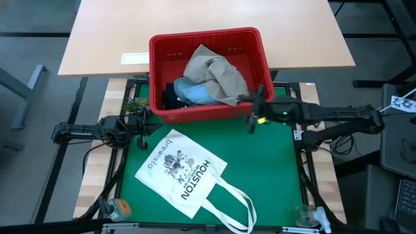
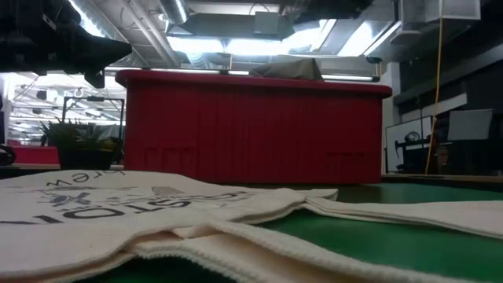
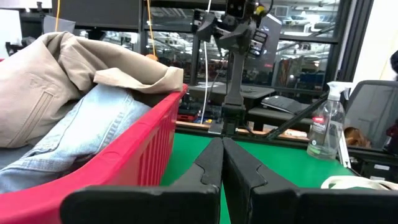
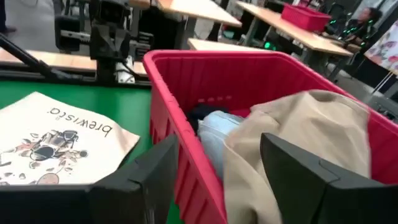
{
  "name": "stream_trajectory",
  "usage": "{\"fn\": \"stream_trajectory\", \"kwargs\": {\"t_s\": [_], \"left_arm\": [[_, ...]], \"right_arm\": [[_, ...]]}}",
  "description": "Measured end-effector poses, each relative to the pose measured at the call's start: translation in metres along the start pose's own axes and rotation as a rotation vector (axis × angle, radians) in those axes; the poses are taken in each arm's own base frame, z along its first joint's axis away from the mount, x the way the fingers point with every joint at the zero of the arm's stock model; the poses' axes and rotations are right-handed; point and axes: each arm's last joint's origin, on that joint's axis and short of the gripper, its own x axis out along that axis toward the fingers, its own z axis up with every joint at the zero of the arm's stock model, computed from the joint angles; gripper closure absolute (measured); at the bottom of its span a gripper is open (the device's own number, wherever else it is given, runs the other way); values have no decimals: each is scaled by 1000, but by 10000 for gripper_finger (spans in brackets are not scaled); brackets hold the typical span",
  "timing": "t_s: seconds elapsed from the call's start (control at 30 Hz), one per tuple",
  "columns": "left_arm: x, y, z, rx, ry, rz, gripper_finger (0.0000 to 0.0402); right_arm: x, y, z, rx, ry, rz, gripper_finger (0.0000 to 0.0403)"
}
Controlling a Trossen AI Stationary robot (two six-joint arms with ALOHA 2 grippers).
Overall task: Fold Laundry from Bin
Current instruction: Fold the beige shorts
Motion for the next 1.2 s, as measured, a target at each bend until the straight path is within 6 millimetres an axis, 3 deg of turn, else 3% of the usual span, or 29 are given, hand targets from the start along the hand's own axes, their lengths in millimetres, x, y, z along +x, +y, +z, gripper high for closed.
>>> {"fn": "stream_trajectory", "kwargs": {"t_s": [0.17, 0.5, 0.7, 1.2], "left_arm": [[0, 0, 0, 0, 0, 0, 401], [0, 0, 0, 0, 0, 0, 401], [0, 0, 0, 0, 0, 0, 401], [0, 0, 0, 0, 0, 0, 401]], "right_arm": [[27, 0, 12, -56, 109, -13, 173], [70, -24, -2, -58, 286, -100, 173], [75, -34, -17, -53, 397, -96, 173], [74, -30, -19, -32, 409, 27, 176]]}}
